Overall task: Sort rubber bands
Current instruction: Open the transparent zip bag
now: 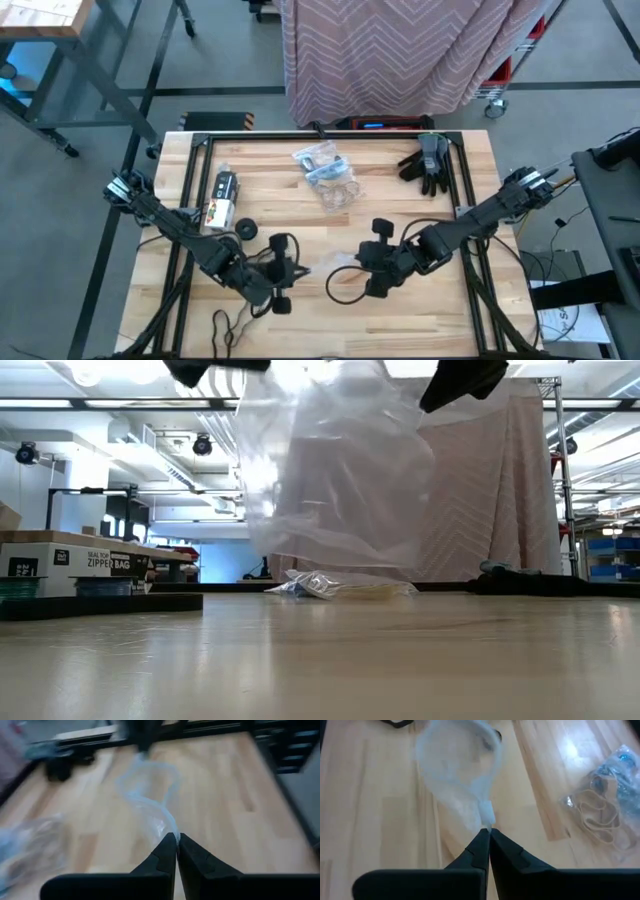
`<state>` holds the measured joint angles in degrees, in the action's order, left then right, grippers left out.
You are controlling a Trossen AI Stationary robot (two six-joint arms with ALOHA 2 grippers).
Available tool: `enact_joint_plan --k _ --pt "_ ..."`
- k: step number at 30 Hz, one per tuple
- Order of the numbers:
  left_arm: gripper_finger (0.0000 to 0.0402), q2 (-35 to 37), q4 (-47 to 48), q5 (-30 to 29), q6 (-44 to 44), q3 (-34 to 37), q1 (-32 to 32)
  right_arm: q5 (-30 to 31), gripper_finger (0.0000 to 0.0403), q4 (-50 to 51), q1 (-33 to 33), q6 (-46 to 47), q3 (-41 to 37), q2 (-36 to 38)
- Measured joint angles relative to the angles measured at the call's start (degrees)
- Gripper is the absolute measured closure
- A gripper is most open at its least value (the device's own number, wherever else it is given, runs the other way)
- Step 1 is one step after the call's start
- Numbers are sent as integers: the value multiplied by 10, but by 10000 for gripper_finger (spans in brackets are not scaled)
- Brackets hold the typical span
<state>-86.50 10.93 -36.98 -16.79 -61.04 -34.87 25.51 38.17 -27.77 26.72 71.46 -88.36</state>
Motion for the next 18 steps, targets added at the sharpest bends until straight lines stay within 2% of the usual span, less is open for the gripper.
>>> enact_joint_plan --k 3,12,18 --pt "402 -3 -32 22 22 0 0 0 403 -4 7 -12 0 0" --pt "401 -5 -45 0 24 0 23 -5 403 -58 9 -82 0 1" --pt "401 -5 -28 -20 14 0 25 -16 403 -31 11 -68 0 1"
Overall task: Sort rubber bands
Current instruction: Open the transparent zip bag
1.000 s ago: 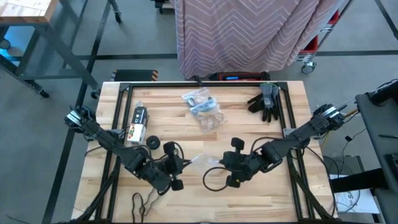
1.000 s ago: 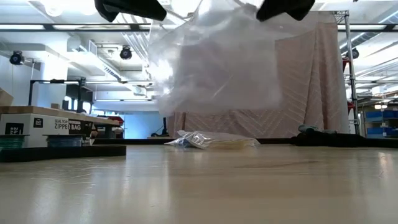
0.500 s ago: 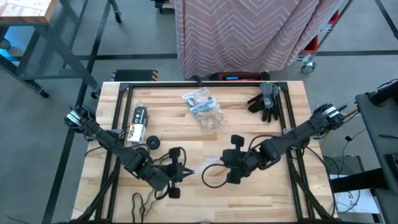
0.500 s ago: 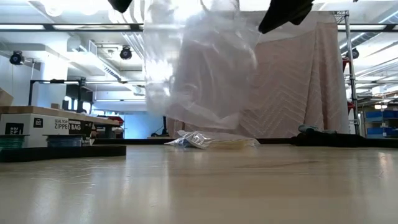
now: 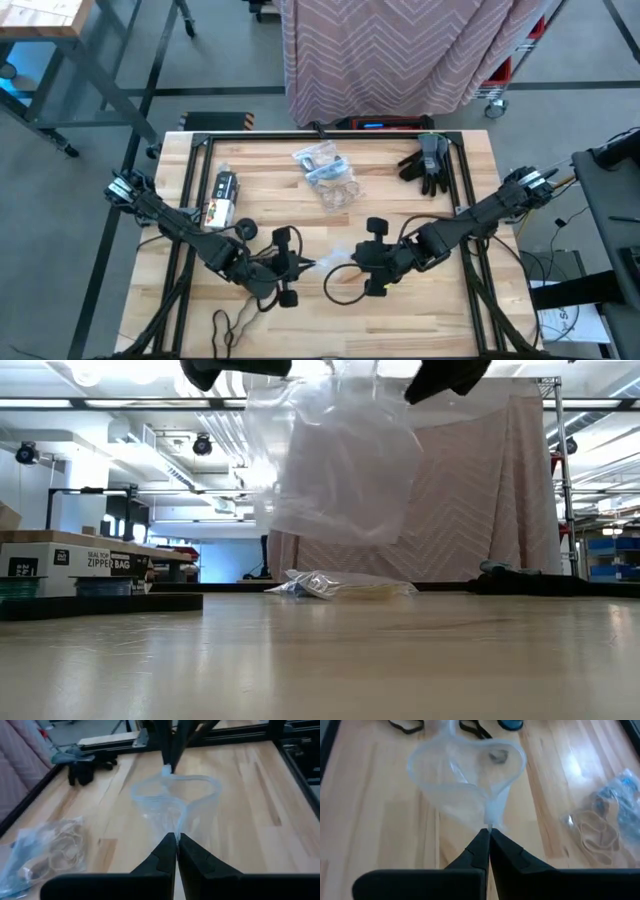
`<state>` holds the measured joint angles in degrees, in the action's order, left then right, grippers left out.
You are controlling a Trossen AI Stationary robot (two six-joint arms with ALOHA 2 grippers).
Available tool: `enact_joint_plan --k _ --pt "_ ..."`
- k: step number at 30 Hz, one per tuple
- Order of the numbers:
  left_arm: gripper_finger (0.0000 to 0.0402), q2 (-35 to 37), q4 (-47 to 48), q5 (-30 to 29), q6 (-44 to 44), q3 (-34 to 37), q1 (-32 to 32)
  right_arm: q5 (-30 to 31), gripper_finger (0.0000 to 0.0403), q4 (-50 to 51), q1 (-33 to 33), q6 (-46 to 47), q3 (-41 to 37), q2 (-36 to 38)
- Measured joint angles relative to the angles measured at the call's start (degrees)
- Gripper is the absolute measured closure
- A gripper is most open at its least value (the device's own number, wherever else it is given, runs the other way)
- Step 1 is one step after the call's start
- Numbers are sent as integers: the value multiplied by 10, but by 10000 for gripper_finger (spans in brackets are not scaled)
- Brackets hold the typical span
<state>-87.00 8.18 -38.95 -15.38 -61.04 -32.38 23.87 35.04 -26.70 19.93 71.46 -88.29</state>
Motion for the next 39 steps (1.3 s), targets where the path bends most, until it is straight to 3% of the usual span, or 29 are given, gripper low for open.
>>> enact_joint_plan --k 6,14,24,39 --pt "401 -1 -5 -30 -10 0 3 -11 403 7 0 5 0 -1" --pt "401 -44 -79 -3 31 -1 17 -19 403 -61 9 -48 0 -26" --pt "401 -34 -69 -8 40 0 16 -19 403 -20 8 -35 9 -29" --pt "401 -48 -114 8 38 0 26 -19 403 -111 17 -82 14 -52"
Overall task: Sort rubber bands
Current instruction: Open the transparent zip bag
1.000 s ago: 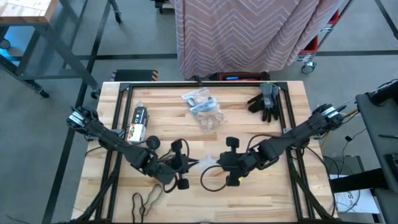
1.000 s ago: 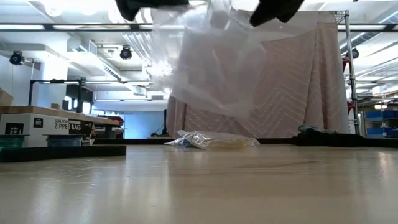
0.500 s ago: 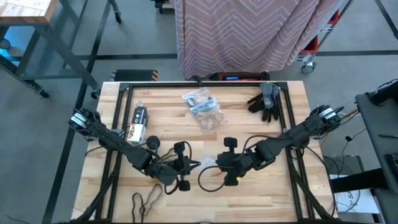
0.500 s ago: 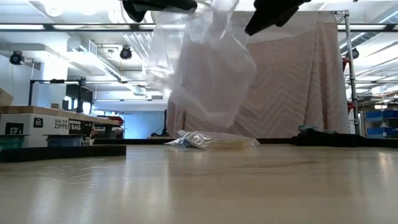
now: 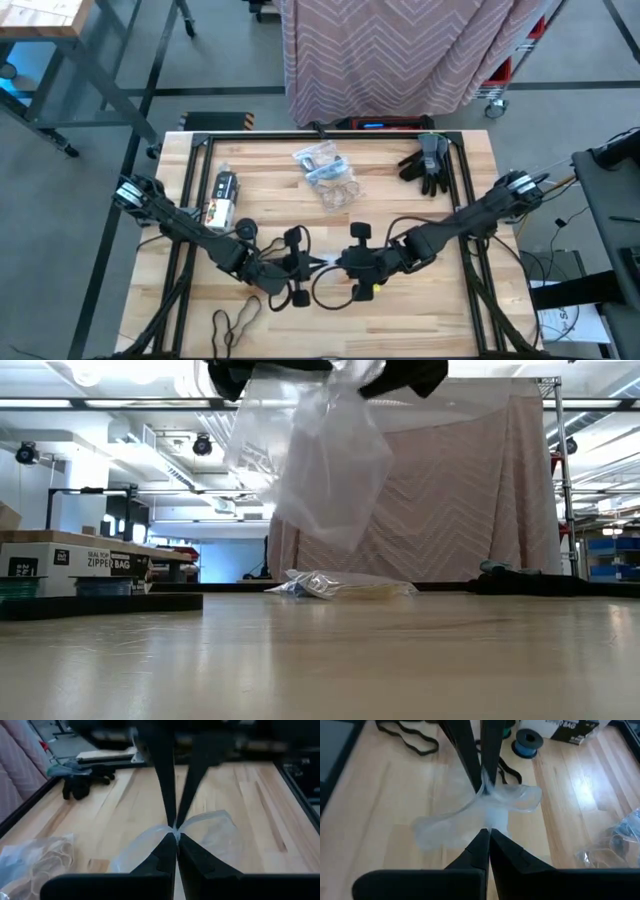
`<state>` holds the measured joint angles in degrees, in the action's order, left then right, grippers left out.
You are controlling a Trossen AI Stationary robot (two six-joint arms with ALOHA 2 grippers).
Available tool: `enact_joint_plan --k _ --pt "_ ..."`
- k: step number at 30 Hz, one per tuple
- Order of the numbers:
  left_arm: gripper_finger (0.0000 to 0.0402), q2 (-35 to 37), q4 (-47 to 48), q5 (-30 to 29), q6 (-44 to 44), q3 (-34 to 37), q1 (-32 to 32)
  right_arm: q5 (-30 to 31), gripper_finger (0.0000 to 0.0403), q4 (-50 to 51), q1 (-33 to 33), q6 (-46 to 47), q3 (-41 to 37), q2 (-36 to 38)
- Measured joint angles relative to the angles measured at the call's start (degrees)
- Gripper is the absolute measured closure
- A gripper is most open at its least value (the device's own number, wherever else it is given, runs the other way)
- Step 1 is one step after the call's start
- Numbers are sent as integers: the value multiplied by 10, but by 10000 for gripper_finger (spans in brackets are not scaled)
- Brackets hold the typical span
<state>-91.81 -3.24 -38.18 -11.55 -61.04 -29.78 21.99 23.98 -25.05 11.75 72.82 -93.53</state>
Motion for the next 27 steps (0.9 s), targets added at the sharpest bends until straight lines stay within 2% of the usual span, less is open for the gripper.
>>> enact_joint_plan --k 11,15,22,27 --pt "401 1 57 -7 1 0 -1 1 403 0 1 -12 0 6" --pt "401 8 80 -2 -11 0 -3 2 403 30 1 -5 0 14" --pt "402 18 110 -2 -16 0 -18 57 403 53 -19 11 -3 21" --pt "401 29 137 -1 -30 0 -31 81 403 28 -40 22 -30 21"
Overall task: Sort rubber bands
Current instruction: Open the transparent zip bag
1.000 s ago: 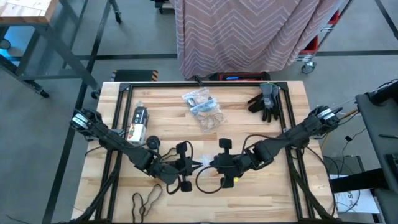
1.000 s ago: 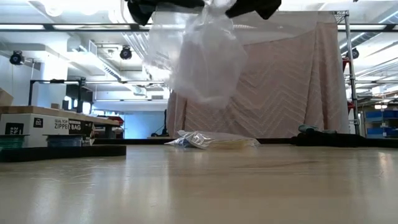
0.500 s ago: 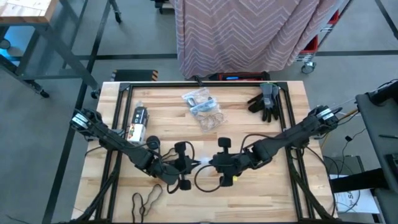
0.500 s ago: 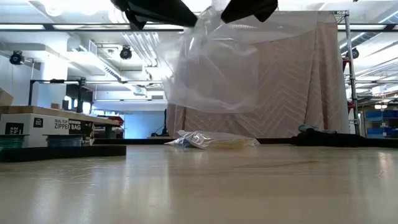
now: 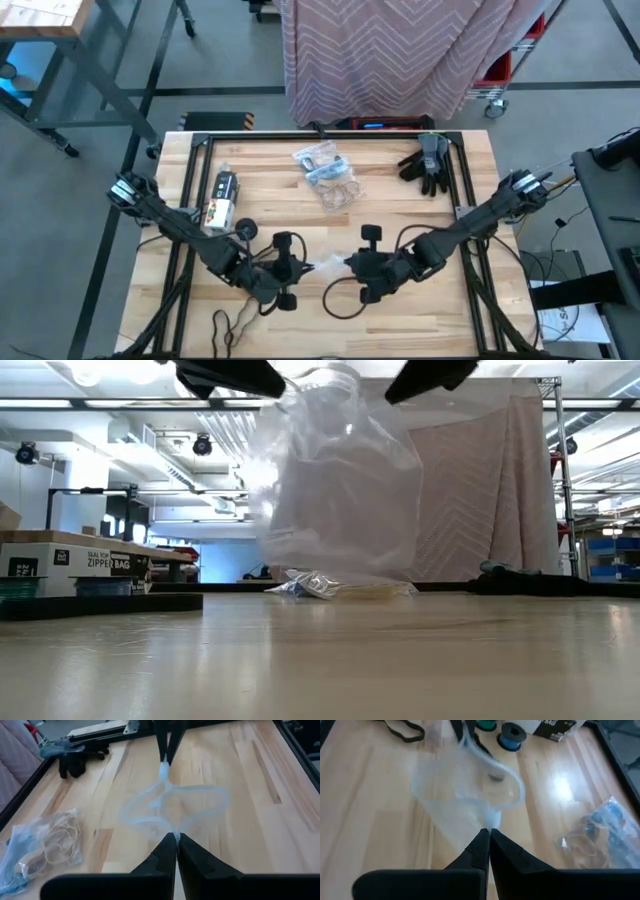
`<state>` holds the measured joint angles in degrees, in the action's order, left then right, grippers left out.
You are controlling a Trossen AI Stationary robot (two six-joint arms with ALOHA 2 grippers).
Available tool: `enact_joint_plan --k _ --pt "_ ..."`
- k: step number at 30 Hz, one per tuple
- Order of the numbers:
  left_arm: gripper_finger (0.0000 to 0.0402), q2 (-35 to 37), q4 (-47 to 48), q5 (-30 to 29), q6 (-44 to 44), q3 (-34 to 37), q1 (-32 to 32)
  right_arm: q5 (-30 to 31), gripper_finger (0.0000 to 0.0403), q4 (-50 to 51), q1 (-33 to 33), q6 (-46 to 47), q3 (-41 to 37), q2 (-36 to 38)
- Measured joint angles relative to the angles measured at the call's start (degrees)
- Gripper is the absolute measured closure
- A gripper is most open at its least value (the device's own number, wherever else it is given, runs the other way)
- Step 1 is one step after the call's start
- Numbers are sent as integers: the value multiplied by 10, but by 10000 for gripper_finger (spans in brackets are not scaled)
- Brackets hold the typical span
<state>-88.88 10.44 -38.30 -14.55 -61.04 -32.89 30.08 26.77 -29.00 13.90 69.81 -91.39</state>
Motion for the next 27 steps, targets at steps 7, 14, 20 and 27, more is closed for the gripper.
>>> enact_joint_plan --k 7,14,20,27 --pt "402 26 82 -20 -68 0 -13 52 403 -27 -31 69 -49 7" --pt "402 28 87 -53 -82 0 -15 111 403 -36 -54 140 -87 49" --pt "402 12 78 -68 -85 0 -5 110 403 -73 -53 118 -89 53" --pt "402 11 79 -71 -85 0 -4 104 397 -92 -51 95 -89 51"
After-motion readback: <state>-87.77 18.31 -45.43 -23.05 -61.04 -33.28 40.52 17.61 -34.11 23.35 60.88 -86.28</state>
